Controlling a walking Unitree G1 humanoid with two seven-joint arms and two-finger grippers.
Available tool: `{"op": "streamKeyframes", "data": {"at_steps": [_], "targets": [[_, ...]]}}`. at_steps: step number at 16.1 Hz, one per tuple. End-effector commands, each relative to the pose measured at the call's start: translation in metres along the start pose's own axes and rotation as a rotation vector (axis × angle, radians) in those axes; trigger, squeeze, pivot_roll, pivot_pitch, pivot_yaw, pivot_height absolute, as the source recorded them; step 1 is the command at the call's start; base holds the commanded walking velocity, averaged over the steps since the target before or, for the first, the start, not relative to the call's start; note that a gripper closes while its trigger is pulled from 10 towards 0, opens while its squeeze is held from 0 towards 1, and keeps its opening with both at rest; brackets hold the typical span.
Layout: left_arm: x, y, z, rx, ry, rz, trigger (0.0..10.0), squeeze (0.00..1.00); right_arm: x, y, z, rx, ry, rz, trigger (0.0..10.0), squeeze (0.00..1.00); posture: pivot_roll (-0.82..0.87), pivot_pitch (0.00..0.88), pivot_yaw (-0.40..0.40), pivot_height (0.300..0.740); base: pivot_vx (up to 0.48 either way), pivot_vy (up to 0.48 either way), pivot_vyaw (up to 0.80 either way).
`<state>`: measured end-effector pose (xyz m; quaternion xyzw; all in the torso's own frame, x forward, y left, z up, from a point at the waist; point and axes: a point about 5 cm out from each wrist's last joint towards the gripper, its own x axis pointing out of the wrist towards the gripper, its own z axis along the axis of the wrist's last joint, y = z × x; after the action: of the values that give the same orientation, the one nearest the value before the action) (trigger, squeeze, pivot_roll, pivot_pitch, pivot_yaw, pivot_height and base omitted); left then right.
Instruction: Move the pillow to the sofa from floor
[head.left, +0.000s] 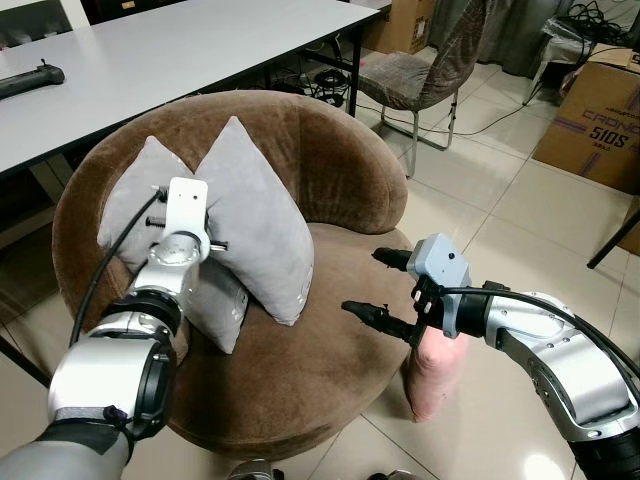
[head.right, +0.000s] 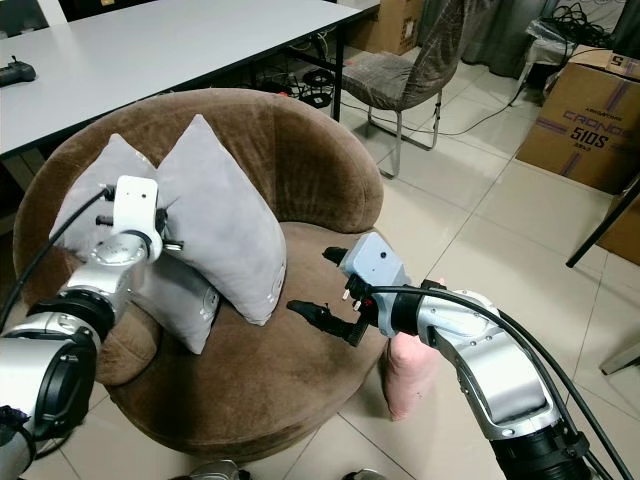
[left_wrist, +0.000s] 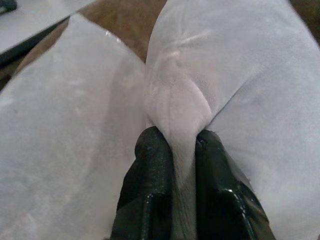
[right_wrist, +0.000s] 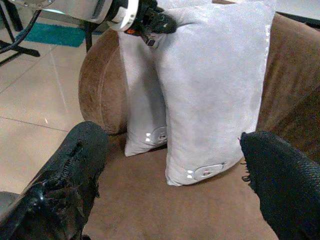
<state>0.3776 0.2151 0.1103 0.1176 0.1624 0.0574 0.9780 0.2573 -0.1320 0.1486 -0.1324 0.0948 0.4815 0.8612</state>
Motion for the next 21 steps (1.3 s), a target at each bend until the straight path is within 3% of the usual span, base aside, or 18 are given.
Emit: {"op": "streamKeyframes", "data": {"at_steps": [1,4,8,10,11,13,14,16,17,18,19,20,21], "targets": [[0.001,0.003,0.008,0.038,-0.03,-0.02,10.0,1.0,-0.001,-0.001,0.003,0.003,-0.005,0.016,10.0,0.0,0.02,0.0,0.015,0.74,0.0,0.0,0.0],[0.001,0.012,0.017,0.025,-0.083,-0.045,10.0,1.0,-0.002,-0.008,-0.001,0.033,-0.001,-0.048,10.0,0.0,0.02,0.0,0.015,0.74,0.0,0.0,0.0],[-0.008,0.036,0.038,-0.048,-0.258,-0.111,10.0,1.0,-0.005,-0.009,0.004,0.071,-0.069,-0.108,10.0,0.0,0.06,0.0,-0.024,0.74,0.0,0.0,0.0],[-0.022,0.046,0.048,-0.066,-0.35,-0.15,10.0,1.0,-0.007,-0.018,0.011,0.105,-0.191,-0.281,10.0,0.0,0.07,0.0,-0.03,0.74,0.0,0.0,0.0],[-0.038,0.047,0.059,-0.078,-0.435,-0.196,10.0,1.0,-0.009,-0.021,0.013,0.181,-0.243,-0.373,10.0,0.0,0.07,0.0,-0.029,0.74,0.0,0.0,0.0],[-0.069,0.038,0.074,-0.088,-0.564,-0.27,10.0,1.0,-0.013,-0.023,0.015,0.236,-0.339,-0.507,10.0,0.0,0.07,0.0,-0.031,0.74,0.0,0.0,0.0],[-0.086,0.027,0.08,-0.106,-0.607,-0.31,10.0,1.0,-0.016,-0.025,0.013,0.309,-0.39,-0.609,10.0,0.0,0.07,0.0,-0.031,0.74,0.0,0.0,0.0],[-0.103,0.008,0.077,-0.101,-0.609,-0.364,10.0,1.0,-0.019,-0.024,0.011,0.385,-0.462,-0.72,10.0,0.0,0.08,0.0,-0.027,0.74,0.0,0.0,0.0],[-0.115,-0.009,0.068,-0.103,-0.588,-0.405,10.0,1.0,-0.023,-0.022,0.008,0.419,-0.47,-0.828,10.0,0.0,0.08,0.0,-0.027,0.74,0.0,0.0,0.0],[-0.121,-0.016,0.061,-0.121,-0.572,-0.407,10.0,1.0,-0.023,-0.019,0.005,0.425,-0.443,-0.853,10.0,0.0,0.08,0.0,-0.027,0.74,0.0,0.0,0.0],[-0.129,-0.023,0.043,-0.111,-0.511,-0.399,10.0,1.0,-0.022,-0.013,-0.002,0.361,-0.349,-0.876,10.0,0.0,0.07,0.0,-0.021,0.74,0.0,0.0,0.0],[-0.132,-0.025,0.034,-0.105,-0.478,-0.396,10.0,0.95,-0.021,-0.01,-0.004,0.324,-0.309,-0.876,10.0,0.0,0.07,0.0,-0.019,0.74,0.0,0.0,0.0],[-0.139,-0.019,0.013,-0.108,-0.434,-0.284,10.0,0.74,-0.02,-0.001,-0.009,0.359,-0.291,-0.85,10.0,0.0,0.07,0.0,-0.019,0.74,0.0,0.0,0.0]]}}
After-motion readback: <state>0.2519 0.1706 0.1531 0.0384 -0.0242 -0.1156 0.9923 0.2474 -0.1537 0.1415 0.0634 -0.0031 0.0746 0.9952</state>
